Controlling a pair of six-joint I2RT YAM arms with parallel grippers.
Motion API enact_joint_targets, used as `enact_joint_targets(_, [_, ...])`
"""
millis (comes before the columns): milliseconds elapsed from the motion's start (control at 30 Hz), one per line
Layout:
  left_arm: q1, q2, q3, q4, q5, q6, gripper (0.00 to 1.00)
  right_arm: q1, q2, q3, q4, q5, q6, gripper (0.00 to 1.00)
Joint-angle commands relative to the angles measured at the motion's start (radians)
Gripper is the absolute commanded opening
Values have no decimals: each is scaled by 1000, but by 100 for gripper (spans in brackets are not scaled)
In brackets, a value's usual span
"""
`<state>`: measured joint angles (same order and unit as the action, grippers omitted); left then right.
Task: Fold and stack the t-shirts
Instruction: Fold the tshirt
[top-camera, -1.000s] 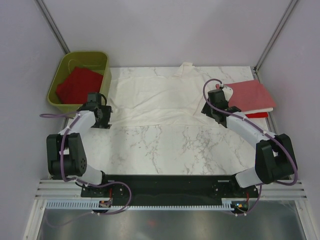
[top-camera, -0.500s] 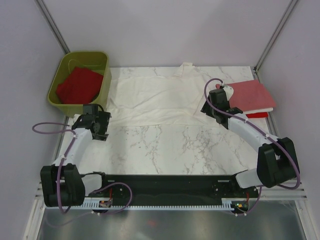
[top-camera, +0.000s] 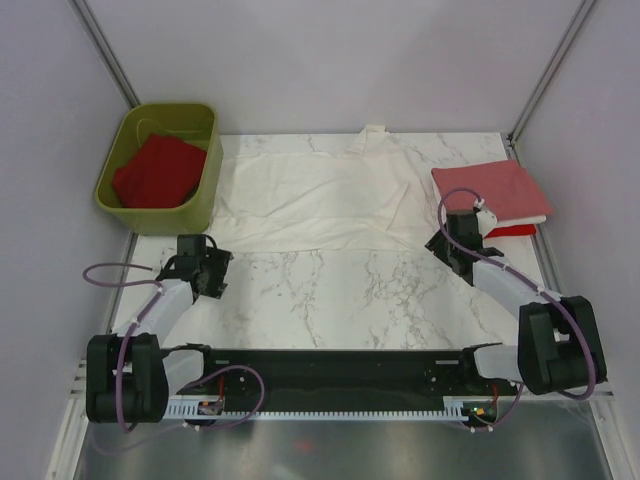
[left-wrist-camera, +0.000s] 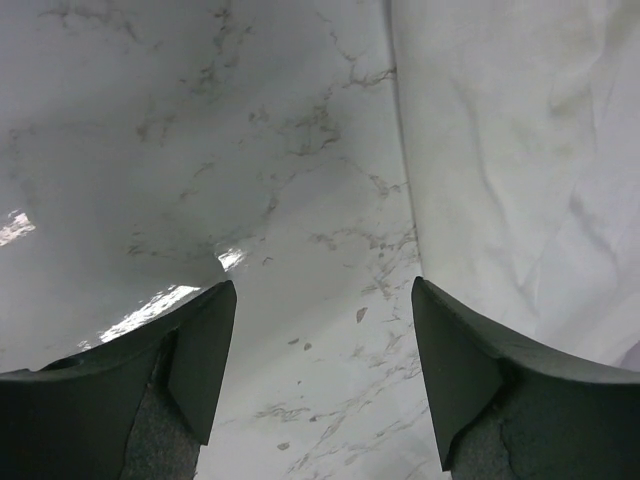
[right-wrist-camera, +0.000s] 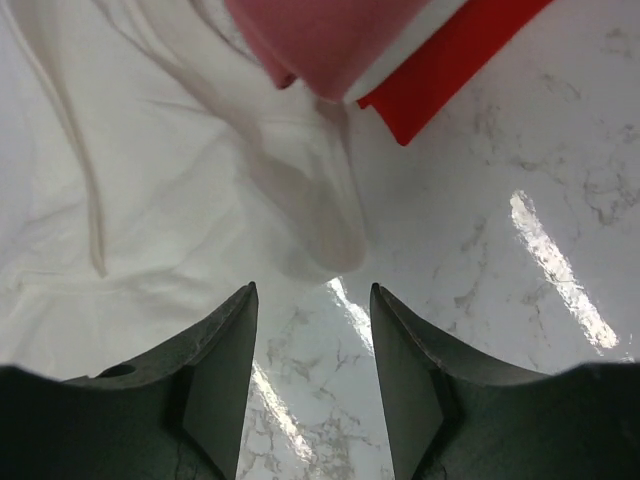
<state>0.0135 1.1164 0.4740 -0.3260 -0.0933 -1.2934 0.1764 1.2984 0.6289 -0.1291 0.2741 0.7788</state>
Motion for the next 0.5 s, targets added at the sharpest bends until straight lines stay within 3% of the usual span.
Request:
enact_joint_targets(0, [-1, 37, 21, 128, 9, 31, 78, -72, 36, -54, 159, -144, 50, 57])
enact_joint_targets(333, [-1, 94, 35, 159, -29, 14, 77, -110, 151, -78, 279, -210, 62, 56])
enact_joint_targets(467, [-1, 94, 37, 151, -46, 5, 77, -112, 194, -61, 279, -194, 73, 47])
